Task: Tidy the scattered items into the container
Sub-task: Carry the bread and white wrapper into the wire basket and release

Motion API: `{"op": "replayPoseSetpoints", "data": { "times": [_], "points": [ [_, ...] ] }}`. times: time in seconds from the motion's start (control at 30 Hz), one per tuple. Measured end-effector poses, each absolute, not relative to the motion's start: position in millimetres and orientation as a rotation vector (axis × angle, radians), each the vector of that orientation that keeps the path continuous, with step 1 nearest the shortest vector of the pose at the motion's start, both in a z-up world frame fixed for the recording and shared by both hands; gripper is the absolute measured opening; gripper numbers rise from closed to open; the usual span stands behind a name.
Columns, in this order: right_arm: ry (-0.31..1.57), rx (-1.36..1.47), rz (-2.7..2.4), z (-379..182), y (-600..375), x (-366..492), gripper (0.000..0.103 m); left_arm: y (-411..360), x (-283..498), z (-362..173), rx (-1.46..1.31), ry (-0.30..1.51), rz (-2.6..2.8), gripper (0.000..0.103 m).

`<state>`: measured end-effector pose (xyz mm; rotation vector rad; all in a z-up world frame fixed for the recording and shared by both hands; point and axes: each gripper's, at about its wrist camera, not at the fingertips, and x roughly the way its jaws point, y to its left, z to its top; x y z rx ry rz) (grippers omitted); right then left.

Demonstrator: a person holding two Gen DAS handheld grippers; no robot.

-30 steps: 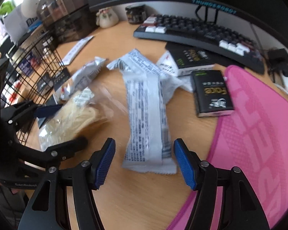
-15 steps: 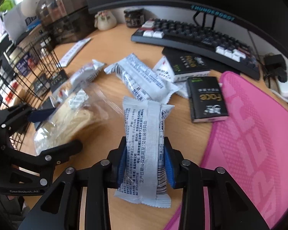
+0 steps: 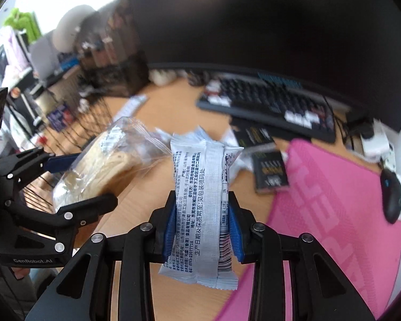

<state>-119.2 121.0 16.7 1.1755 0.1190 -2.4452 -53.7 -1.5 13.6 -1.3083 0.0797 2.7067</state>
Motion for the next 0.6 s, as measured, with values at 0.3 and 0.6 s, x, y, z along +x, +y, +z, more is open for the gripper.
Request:
{"op": "replayPoseSetpoints", "data": {
  "times": [0.3, 0.6],
  "points": [
    [0.151, 1.002, -2.257, 59.0, 3.7, -99.6, 0.035, -121.9, -12.6, 44.9, -1.361, -0.006, 2.950, 0.076],
    [0.217, 0.964, -2.088, 53.5, -116.5, -81.7, 0.035, -206.9, 19.2, 30.1, -1.461, -0.124, 3.031, 0.076]
  ]
}}
